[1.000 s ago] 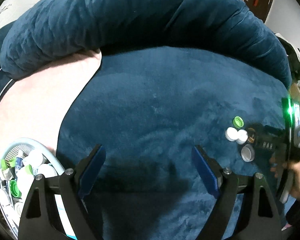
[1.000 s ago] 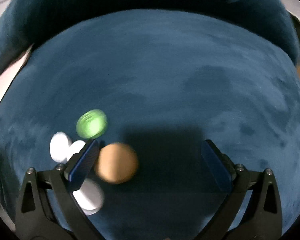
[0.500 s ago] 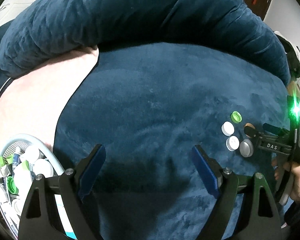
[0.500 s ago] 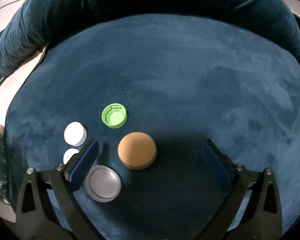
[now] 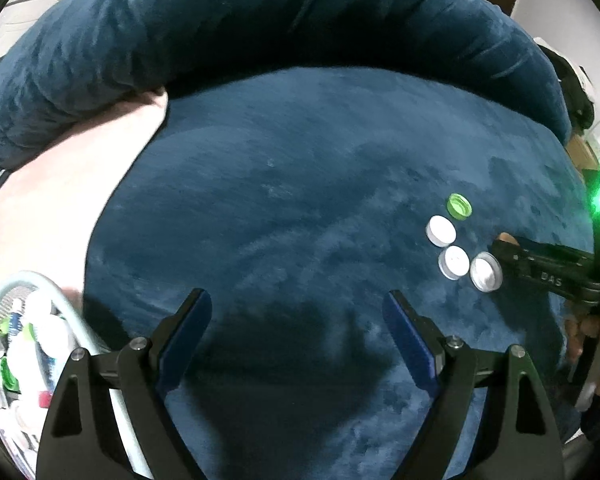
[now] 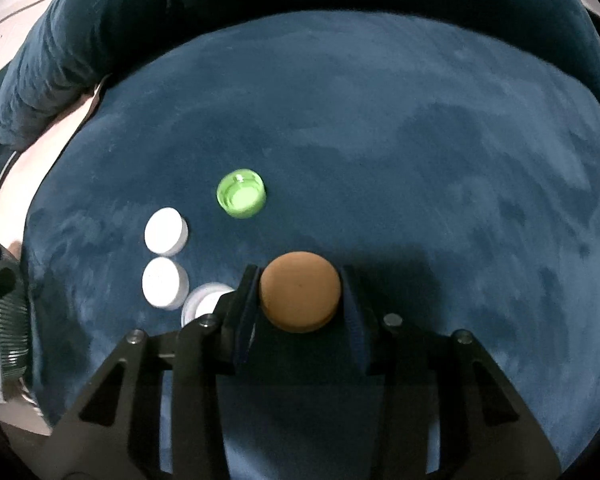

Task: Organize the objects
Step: 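Grasp the tan cap with the right gripper while the left gripper grasps a white cap, then carry the tan and white caps over the mesh basket and open both grippers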

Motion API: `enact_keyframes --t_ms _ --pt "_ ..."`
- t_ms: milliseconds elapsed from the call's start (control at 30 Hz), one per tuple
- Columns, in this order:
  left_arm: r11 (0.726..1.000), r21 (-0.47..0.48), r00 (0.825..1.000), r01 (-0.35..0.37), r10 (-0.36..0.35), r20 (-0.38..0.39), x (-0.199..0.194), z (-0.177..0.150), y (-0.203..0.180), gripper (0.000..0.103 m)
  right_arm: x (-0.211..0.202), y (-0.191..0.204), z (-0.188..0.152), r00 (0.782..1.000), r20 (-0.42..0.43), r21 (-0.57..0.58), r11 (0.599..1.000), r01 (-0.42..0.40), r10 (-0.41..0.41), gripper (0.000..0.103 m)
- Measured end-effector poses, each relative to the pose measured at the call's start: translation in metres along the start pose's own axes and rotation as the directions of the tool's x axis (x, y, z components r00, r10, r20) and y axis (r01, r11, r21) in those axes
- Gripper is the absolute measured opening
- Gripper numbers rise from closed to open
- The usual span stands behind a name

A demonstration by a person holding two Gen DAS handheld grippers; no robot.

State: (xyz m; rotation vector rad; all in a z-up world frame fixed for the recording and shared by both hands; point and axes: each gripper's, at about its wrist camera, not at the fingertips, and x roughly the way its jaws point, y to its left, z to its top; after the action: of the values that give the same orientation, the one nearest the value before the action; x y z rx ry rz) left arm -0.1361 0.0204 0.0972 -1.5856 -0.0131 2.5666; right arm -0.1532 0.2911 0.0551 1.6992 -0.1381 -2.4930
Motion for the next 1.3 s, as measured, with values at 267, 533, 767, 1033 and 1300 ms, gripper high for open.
enact_keyframes --t_ms 267,533,767,1033,1300 --pt "0.997 0.044 0.998 0.07 -0.07 -0.005 0.028 0.003 -0.049 0.089 -0.041 -0.01 -0.017 1.0 0.0 0.029 0.999 -0.027 0.027 0.041" --pt "0.99 0.09 0.992 0.11 -0.115 0.045 0.055 0.012 -0.103 0.089 -0.048 -0.022 -0.028 0.999 0.012 0.035 0.998 -0.045 0.044 0.041" --pt "0.99 0.093 0.993 0.105 -0.11 0.05 0.082 0.026 -0.115 0.086 -0.039 -0.034 -0.028 0.998 0.007 0.075 0.995 -0.06 0.06 0.041" --pt "0.988 0.094 0.991 0.125 -0.129 0.037 0.084 0.029 -0.101 0.03 -0.037 -0.034 -0.02 0.998 0.027 0.098 0.993 -0.063 0.06 0.041" --pt "0.988 0.106 0.991 0.108 -0.116 0.069 0.037 0.014 -0.08 0.03 -0.047 -0.021 -0.019 0.996 0.053 0.08 0.993 -0.082 0.078 0.041"
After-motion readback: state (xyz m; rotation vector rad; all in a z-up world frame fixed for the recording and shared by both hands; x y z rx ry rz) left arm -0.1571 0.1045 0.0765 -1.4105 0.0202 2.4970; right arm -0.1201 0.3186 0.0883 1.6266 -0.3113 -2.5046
